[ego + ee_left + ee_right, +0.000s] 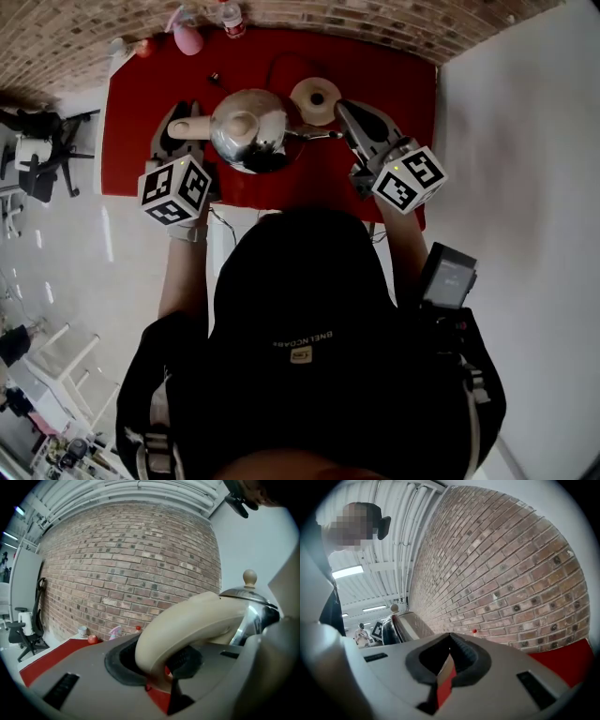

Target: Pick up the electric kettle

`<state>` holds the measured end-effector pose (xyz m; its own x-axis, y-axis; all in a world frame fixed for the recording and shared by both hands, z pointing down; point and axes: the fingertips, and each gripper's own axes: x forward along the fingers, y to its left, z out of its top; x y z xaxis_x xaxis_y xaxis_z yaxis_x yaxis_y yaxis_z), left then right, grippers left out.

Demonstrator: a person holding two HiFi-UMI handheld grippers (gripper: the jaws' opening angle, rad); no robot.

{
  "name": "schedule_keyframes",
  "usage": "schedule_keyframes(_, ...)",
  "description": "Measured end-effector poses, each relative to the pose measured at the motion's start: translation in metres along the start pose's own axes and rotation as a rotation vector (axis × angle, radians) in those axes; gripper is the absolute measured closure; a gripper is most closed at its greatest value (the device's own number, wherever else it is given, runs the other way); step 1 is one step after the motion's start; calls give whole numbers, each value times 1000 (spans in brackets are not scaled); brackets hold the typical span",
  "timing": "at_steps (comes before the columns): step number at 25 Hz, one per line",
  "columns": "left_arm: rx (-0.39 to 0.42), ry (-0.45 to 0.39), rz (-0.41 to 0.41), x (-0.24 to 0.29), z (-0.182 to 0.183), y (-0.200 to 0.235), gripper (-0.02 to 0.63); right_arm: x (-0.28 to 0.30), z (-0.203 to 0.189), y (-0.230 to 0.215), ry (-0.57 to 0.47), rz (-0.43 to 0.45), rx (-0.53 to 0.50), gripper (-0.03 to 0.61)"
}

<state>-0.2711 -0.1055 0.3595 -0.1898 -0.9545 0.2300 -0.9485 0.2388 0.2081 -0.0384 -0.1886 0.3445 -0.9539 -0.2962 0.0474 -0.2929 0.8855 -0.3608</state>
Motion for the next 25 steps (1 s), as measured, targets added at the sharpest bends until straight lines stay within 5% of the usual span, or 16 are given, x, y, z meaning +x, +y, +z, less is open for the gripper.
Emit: schedule_keyframes(25,4,60,277,-127,3,90,520,55,-11,89,89,205,-37,577)
